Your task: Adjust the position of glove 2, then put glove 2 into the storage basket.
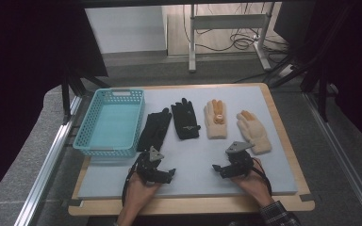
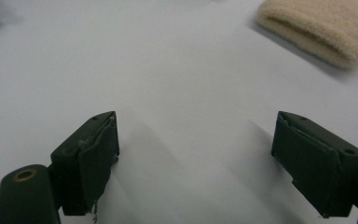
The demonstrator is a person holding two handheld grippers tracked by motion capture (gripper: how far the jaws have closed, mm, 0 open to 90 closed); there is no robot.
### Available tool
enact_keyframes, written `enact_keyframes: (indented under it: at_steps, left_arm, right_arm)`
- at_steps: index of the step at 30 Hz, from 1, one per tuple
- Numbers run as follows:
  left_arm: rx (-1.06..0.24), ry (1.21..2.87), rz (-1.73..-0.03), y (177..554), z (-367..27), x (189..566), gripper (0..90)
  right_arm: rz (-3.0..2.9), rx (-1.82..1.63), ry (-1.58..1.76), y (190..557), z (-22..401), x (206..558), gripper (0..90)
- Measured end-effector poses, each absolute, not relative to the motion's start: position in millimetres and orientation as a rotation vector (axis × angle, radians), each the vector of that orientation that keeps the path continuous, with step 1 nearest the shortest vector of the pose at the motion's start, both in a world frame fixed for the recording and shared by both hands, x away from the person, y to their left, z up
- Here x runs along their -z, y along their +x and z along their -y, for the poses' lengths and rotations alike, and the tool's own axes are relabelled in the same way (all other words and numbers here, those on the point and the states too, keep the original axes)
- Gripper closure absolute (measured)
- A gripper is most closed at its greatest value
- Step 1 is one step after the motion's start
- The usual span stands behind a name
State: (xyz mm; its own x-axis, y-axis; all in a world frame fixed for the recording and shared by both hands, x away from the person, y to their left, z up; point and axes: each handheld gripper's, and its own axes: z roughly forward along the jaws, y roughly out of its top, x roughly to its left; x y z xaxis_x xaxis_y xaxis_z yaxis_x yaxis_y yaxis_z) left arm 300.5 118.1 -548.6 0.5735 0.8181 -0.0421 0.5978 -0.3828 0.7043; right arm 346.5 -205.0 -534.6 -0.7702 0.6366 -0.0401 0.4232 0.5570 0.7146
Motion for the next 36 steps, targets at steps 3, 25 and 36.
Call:
enact_keyframes:
  at_steps: [3, 25, 36]
  left_arm:
    - [-0.412, 2.118, -1.125, 300, -118, 549, 5.3]
    - [-0.413, 2.125, -1.099, 299, -118, 547, 9.2]
    - [-0.461, 2.123, -1.076, 317, -110, 507, 13.1]
  right_arm:
    - [-2.500, -1.031, 0.876, 347, 205, 535, 14.4]
    - [-2.500, -1.034, 0.878, 347, 205, 535, 14.5]
    - [-2.501, -1.034, 0.878, 347, 206, 535, 14.6]
